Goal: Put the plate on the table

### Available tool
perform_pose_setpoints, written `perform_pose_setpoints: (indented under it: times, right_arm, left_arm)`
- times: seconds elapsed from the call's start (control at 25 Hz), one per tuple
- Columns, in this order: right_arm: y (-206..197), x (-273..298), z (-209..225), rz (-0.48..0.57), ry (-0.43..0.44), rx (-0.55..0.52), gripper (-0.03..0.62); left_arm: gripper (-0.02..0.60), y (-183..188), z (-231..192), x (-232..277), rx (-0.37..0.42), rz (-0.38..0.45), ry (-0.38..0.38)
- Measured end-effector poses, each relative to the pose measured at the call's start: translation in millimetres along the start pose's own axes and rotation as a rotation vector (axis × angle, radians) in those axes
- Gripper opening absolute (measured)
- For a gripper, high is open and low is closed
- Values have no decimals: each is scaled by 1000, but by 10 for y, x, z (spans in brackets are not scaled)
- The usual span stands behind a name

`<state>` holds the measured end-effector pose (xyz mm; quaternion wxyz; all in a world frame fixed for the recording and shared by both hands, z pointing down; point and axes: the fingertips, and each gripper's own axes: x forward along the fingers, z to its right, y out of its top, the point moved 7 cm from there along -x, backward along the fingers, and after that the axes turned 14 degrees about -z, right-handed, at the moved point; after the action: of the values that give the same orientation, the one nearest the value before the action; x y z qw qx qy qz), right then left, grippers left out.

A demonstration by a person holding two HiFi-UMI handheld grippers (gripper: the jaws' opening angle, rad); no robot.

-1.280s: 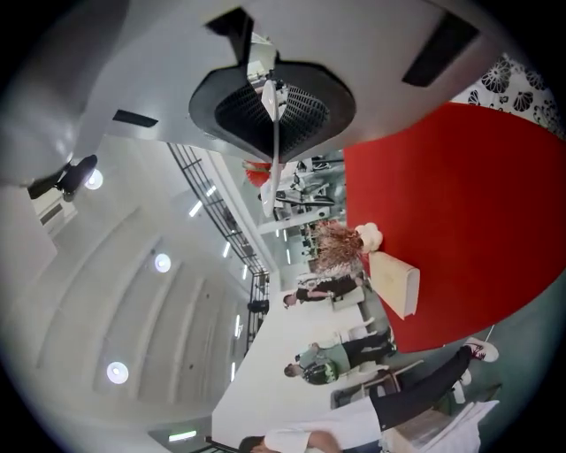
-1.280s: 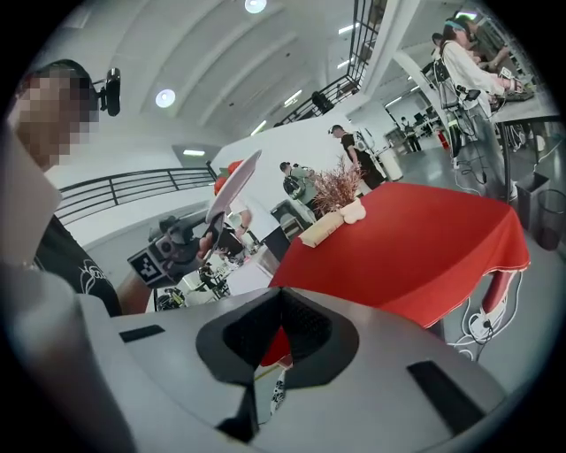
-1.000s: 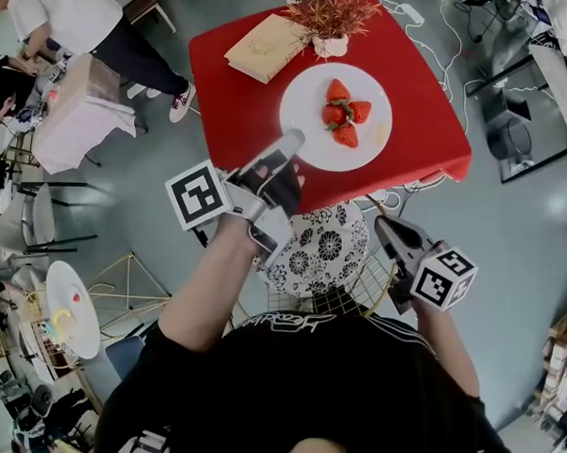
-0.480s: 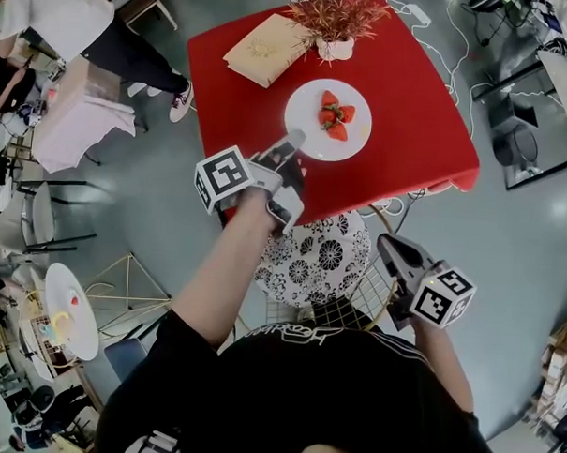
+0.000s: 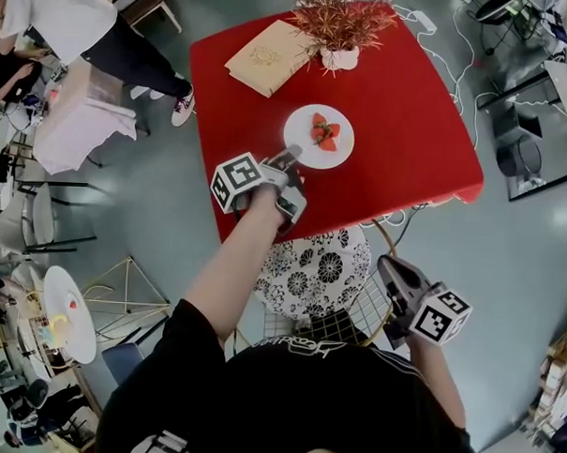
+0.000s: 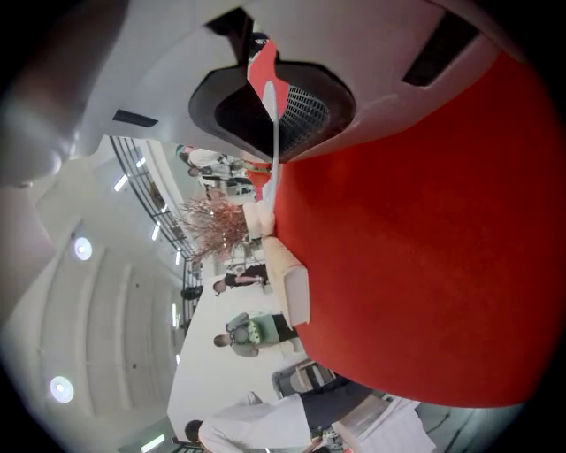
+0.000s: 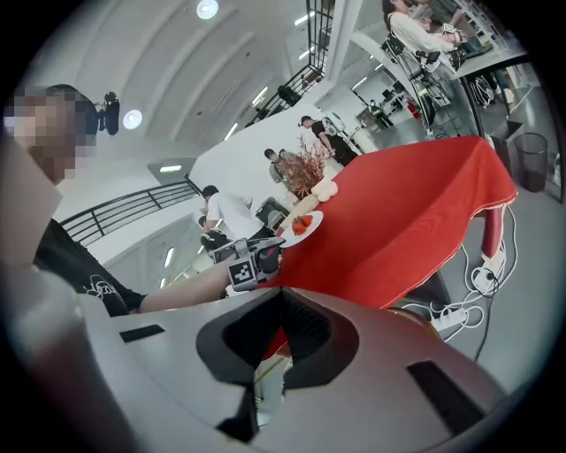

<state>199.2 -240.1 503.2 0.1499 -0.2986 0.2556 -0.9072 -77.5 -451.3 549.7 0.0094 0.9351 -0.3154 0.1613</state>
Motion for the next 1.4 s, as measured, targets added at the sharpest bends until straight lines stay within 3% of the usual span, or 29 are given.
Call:
perform_pose_setpoints:
  times: [0.32, 0.48, 0.8, 0.88, 0.96, 1.08, 1.4]
  right_arm:
    - [60, 75, -13, -5, 11, 3, 8]
    - [61, 112, -51, -8, 24, 4, 8]
    - [3, 143, -42, -24, 25, 14, 8]
    - [-7, 153, -48, -26, 24, 13, 8]
    - [-21, 163, -54, -28, 25, 14, 8]
    - [-34, 184, -51, -32, 26, 17, 8]
    - [-64, 216, -33, -45, 23, 42, 8]
  left_arm:
    - [24, 61, -134, 147, -73, 2, 31]
    - [20, 65, -144, 169, -85, -9, 94]
    - [21, 81, -206, 164, -89, -18, 141]
    - [43, 91, -190, 167, -81, -22, 140]
    - [106, 102, -158, 180, -72, -21, 131]
    - [210, 134, -91, 204, -19, -18, 138]
    - [327, 131, 68, 289, 248, -134, 224]
